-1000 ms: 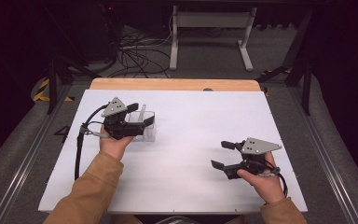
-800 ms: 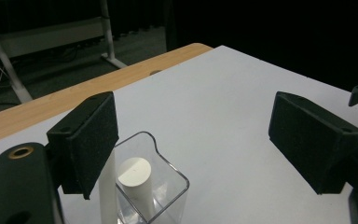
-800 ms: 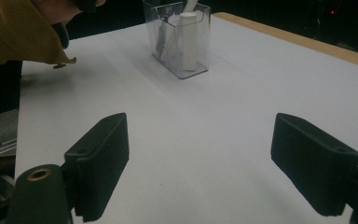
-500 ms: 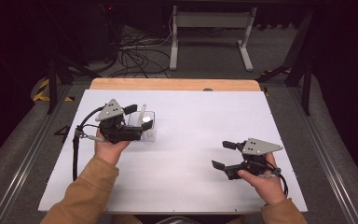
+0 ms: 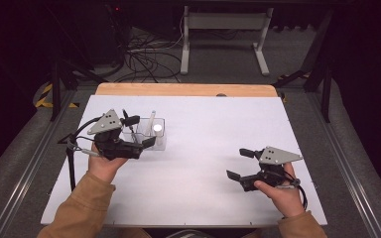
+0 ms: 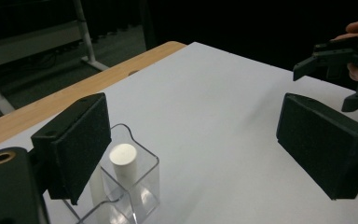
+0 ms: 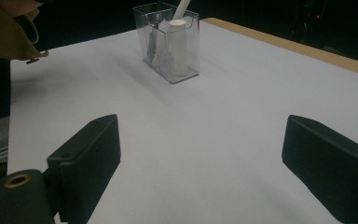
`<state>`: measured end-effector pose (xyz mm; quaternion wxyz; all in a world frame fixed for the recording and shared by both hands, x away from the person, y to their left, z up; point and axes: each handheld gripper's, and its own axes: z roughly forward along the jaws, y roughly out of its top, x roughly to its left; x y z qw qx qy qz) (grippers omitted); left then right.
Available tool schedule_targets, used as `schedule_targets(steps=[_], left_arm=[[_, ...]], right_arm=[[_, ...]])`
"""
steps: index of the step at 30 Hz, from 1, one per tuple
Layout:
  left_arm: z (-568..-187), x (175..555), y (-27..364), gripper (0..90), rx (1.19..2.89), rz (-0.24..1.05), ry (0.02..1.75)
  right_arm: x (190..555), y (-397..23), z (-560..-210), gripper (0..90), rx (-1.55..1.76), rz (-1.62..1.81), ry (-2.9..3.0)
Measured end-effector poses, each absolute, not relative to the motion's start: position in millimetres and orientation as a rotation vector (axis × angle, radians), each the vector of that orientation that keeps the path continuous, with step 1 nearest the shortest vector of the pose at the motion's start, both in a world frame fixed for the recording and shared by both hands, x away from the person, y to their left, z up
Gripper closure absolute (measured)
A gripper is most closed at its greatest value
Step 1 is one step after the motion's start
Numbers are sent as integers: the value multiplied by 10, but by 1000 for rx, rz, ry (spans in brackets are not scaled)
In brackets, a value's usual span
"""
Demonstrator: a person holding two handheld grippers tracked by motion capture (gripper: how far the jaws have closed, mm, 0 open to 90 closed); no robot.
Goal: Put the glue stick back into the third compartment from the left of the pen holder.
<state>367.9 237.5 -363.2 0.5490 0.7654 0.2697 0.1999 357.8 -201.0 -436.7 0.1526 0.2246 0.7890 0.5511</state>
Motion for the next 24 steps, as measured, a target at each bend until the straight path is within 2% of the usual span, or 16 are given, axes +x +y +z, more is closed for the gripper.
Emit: schedule_targets(steps=[8, 24], left_arm=[[-3706, 3543, 2518, 104, 1835, 446, 582], [-4058, 3425, 2797, 102, 1867, 390, 650]], right_arm=[[3572, -2030, -4385, 110, 656, 1558, 2267], [3552, -2067, -4430, 88, 655, 1538, 2278]])
